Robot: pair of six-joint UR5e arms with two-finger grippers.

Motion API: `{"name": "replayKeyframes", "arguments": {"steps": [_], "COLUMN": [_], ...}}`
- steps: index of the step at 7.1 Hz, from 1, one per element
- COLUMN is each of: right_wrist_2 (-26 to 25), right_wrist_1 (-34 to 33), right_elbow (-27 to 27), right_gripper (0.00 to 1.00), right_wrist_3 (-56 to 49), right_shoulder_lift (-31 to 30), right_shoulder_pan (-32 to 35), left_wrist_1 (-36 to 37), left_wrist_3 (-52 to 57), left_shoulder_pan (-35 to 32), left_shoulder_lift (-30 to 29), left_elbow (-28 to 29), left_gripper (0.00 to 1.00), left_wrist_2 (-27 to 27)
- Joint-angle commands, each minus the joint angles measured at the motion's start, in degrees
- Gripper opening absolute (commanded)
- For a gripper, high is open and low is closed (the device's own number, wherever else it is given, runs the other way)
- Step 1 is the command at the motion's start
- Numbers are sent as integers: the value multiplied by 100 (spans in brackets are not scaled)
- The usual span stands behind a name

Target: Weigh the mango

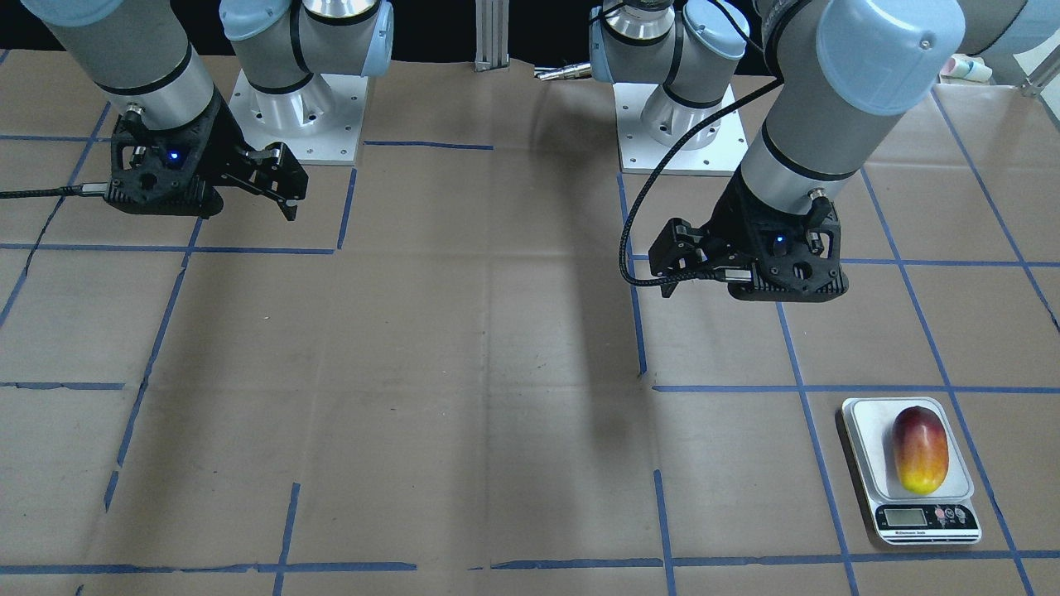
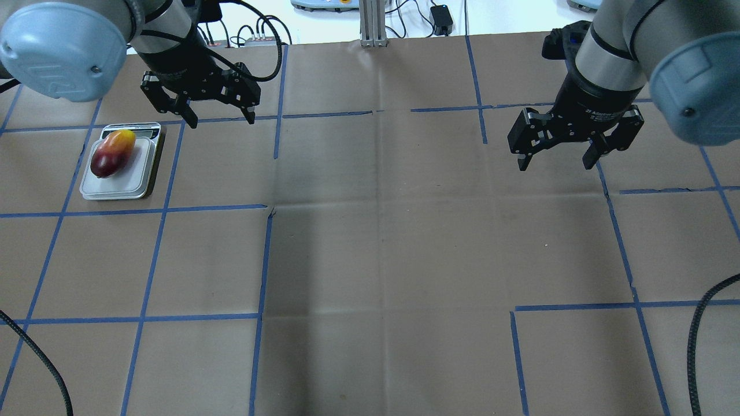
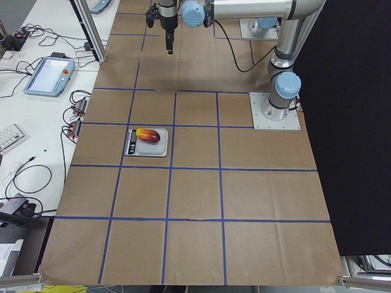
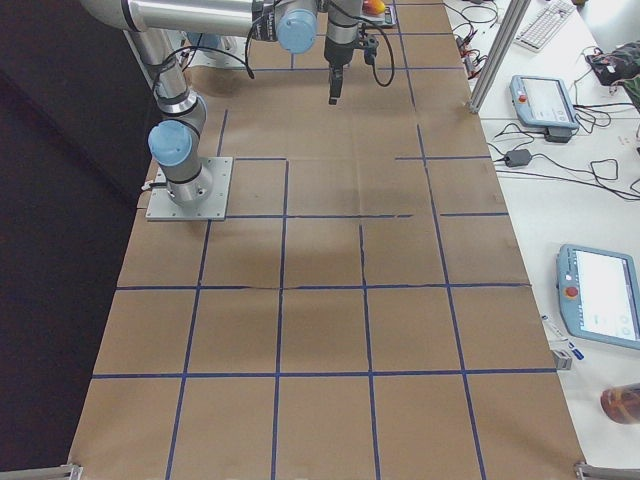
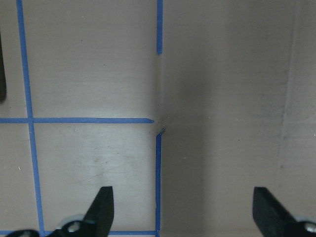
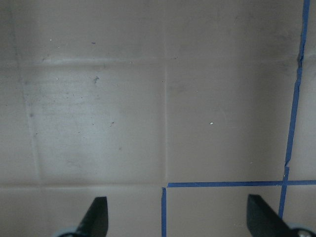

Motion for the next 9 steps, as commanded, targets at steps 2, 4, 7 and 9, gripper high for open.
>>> {"name": "replayKeyframes", "arguments": {"steps": [2, 4, 7, 9], "right_wrist_2": [0, 0, 0, 0], "right_wrist_1": [0, 0, 0, 0], "right_elbow": [0, 0, 0, 0], "right_gripper": [100, 100, 100, 100], "right_wrist_3": [0, 0, 0, 0], "right_shoulder_lift": [0, 0, 0, 0], "right_shoulder_pan": [0, 0, 0, 0], "left_wrist_1": [15, 6, 15, 24], "left_wrist_3": [66, 66, 57, 57], "left_shoulder_pan": [17, 17, 96, 131], "left_shoulder_lift": [115, 186, 326, 326], "left_elbow": [-197, -233, -452, -453], "left_gripper": [100, 100, 100, 100], "left_wrist_2": [-2, 6, 6, 6]}}
